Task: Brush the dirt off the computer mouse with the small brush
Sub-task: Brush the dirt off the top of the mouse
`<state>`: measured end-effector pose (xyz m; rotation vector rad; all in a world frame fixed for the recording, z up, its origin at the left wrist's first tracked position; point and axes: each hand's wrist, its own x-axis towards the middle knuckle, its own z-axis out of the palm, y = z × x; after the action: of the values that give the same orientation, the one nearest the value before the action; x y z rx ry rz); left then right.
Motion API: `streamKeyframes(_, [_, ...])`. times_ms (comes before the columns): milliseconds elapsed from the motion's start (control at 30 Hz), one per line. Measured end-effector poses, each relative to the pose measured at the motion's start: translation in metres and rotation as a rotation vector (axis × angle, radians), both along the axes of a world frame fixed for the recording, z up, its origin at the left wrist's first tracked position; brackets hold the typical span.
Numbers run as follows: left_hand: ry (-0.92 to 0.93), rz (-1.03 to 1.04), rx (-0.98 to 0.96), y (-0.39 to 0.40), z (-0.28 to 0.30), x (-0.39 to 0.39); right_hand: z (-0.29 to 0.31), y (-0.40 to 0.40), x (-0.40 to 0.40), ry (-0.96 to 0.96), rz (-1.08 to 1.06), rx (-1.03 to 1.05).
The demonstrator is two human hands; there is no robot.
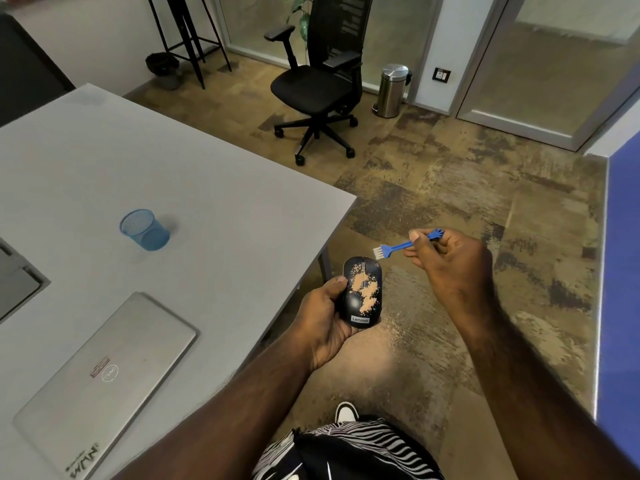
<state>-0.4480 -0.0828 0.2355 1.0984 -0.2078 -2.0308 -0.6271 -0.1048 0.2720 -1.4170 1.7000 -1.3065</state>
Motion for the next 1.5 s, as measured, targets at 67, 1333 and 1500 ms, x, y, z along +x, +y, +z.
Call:
streamKeyframes(67, [-0.005, 0.006, 0.0, -0.001, 0.0, 0.001, 0.001, 0.0, 0.0, -0.011, 0.015, -0.003])
streamKeyframes(1333, [0.029, 0.015, 0.019, -0.012, -0.001, -0.001, -0.002, 0.01, -0.01, -0.116, 0.087, -0.03])
streamKeyframes(1500, [0.036, 0.019, 0.024, -0.012, 0.0, -0.002, -0.001, 0.009, -0.012, -0.132, 0.063, -0.048])
